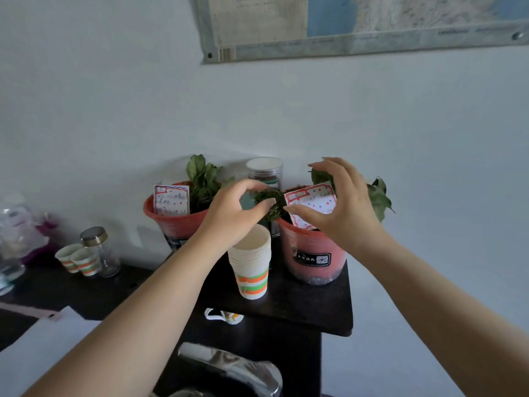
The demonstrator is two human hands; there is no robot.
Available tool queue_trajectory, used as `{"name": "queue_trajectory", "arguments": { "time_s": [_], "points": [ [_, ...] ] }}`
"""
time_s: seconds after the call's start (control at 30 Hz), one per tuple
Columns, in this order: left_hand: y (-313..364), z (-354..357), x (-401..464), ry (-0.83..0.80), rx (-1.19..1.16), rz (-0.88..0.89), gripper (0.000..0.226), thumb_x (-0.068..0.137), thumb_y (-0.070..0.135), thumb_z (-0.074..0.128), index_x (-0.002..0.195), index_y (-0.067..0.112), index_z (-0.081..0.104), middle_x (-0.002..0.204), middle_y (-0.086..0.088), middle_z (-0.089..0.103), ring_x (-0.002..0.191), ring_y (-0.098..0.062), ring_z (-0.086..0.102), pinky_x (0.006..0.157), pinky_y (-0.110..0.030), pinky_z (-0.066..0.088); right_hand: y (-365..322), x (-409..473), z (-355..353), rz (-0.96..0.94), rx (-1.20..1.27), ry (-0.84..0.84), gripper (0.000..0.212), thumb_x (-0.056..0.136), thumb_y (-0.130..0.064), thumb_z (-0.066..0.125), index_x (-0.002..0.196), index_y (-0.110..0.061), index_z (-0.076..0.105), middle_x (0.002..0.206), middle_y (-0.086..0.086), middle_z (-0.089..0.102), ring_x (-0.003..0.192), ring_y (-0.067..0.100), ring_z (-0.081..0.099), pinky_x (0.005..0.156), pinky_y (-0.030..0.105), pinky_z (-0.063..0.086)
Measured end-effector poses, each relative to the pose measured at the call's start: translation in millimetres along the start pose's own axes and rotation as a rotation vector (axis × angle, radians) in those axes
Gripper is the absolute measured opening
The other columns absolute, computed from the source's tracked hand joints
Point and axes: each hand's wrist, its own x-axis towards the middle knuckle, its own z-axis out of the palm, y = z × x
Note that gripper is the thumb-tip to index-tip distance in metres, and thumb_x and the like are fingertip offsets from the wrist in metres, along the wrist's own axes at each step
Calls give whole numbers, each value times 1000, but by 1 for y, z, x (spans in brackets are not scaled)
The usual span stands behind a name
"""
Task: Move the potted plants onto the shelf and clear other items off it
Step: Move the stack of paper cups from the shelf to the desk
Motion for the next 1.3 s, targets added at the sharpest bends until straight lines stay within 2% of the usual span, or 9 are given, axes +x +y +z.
{"name": "queue_trajectory", "arguments": {
  "time_s": [0.1, 0.2, 0.27, 0.4, 0.6, 0.73, 0.97, 1.17, 1.3],
  "points": [
    [-8, -20, -7, 42, -30, -25, 20, 84, 25, 63, 103, 29, 58, 107, 16, 55, 108, -2, 48, 88, -14, 34, -15, -6, 15, -7, 61, -18, 73, 62, -38, 80, 122, -6, 53, 128, 11, 50, 125, 27, 43, 105, 29, 29],
    [-28, -36, -14, 43, -82, -46, 22, 84, 23, 63, 105, 26, 59, 109, 14, 57, 106, -1, 50, 74, 3, 37, -25, -21, 38, -1, 66, -30, 70, 63, -31, 82, 121, -4, 53, 125, 11, 53, 122, 23, 44, 99, 14, 24],
    [-44, -42, -19, 30, -162, -59, 20, 83, 20, 64, 102, 25, 60, 107, 11, 60, 104, -2, 55, 78, 1, 40, -29, -35, 55, 70, 83, -58, 69, 64, -30, 82, 122, -7, 52, 123, 6, 52, 118, 14, 41, 96, 12, 23],
    [-82, -42, -29, -73, -235, -110, 23, 82, 18, 65, 102, 25, 55, 111, 4, 59, 111, -12, 54, 95, -21, 39, -31, -60, 82, 265, 60, -56, 67, 66, -30, 80, 123, -12, 50, 113, -9, 46, 110, 3, 37, 95, 17, 30],
    [-138, -33, -32, -307, -263, -203, 45, 80, 22, 68, 122, 17, 52, 117, 1, 57, 108, -7, 50, 92, -20, 35, -39, -82, 118, 419, -27, 30, 69, 67, -15, 80, 127, -12, 47, 128, 3, 46, 125, 17, 35, 106, 31, 31],
    [-156, -17, -41, -427, -265, -264, 54, 78, 19, 70, 127, 11, 48, 127, -11, 55, 116, -18, 51, 97, -24, 37, -42, -83, 125, 468, -40, 4, 64, 69, -10, 78, 126, -10, 49, 134, 11, 40, 129, 21, 30, 108, 32, 30],
    [-174, -20, -58, -512, 102, -43, 53, 85, 26, 60, 134, 15, 43, 139, -4, 49, 130, -17, 42, 103, -18, 26, -49, -67, 114, 530, -109, -41, 33, 73, -16, 76, 97, -6, 55, 109, 2, 47, 113, 24, 47, 87, 27, 39],
    [-184, -58, -84, -446, 351, 44, 48, 87, 30, 56, 131, 12, 47, 133, -7, 51, 129, -22, 41, 109, -29, 29, -79, -69, 111, 495, 2, -124, 29, 72, -23, 76, 87, -18, 52, 111, 0, 51, 112, 25, 53, 94, 43, 48],
    [-182, -96, -104, -367, 438, 35, 45, 88, 33, 52, 129, 15, 49, 132, -4, 53, 126, -19, 43, 107, -30, 32, -117, -72, 130, 398, 115, -184, 30, 72, -22, 76, 75, -29, 47, 109, 1, 54, 109, 25, 56, 89, 37, 49]
  ]
}}
